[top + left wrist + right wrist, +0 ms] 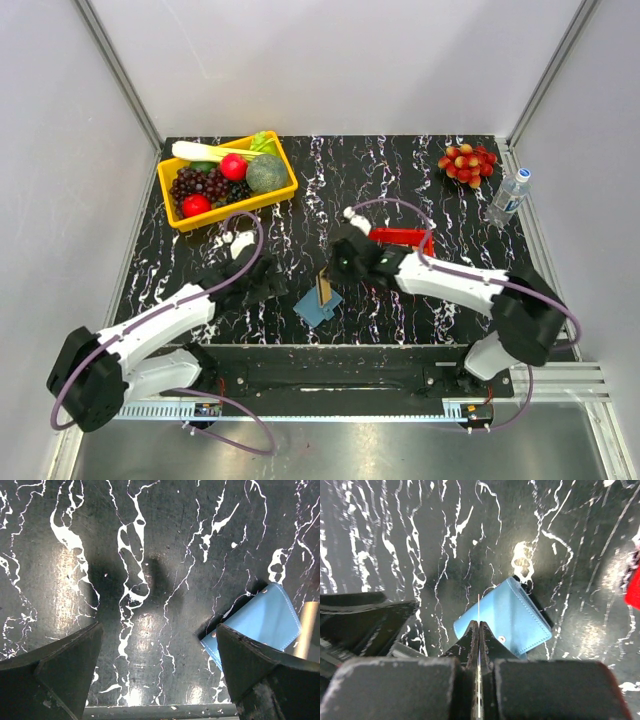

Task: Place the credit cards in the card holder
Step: Open the card holder at the center of the board.

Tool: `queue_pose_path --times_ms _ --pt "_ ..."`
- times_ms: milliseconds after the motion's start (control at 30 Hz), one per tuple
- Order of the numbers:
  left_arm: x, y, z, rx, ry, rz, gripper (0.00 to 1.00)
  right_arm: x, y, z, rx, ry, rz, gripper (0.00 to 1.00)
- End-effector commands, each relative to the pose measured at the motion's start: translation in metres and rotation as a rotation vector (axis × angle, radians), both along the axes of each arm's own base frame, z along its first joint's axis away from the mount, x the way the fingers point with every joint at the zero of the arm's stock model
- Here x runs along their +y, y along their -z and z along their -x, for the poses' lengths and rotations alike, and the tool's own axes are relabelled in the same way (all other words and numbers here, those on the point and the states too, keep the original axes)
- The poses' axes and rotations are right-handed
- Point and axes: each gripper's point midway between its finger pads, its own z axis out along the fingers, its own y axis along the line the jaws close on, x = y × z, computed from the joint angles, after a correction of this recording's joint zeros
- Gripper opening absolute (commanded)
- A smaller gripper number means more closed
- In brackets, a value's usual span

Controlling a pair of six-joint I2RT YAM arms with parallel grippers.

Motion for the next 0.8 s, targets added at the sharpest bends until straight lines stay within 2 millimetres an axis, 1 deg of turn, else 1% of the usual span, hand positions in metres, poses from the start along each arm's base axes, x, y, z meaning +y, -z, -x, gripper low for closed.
queue_pose_path --times_ms 0,100,200,333,400,467,567,667,767 --pt "0.003 -0.012 -0.004 -0.036 -0.034 0.045 0.99 0.033 -0.006 -0.011 -0.066 0.099 -0.012 0.0" --pt "0.002 -0.014 -0.003 -0.032 -0.017 0.043 0.99 0.036 0.007 -0.009 -0.073 0.104 0.055 0.0" --pt "-0.001 -0.015 -0.003 -0.026 0.016 0.037 0.99 0.027 0.019 -0.005 -0.063 0.1 0.139 0.0" --pt "-0.003 -0.017 -0.007 -0.03 0.092 -0.019 0.99 0.007 0.027 0.011 -0.052 0.092 0.197 0.0" --pt "-0.005 -0.023 -0.011 -0.04 0.118 -0.05 0.99 -0.005 0.03 0.017 -0.042 0.095 0.219 0.0" --pt "-0.012 -0.027 -0.014 -0.053 0.15 -0.073 0.99 -0.013 0.033 0.021 -0.042 0.096 0.226 0.0" --pt "-0.03 -0.033 -0.015 -0.068 0.203 -0.096 0.99 -0.019 0.033 0.026 -0.036 0.097 0.221 0.0" --pt "-0.048 -0.033 -0.013 -0.073 0.258 -0.124 0.99 -0.024 0.032 0.03 -0.029 0.1 0.208 0.0" --pt "-0.062 -0.031 -0.008 -0.075 0.327 -0.158 0.99 -0.031 0.036 0.036 -0.017 0.108 0.209 0.0"
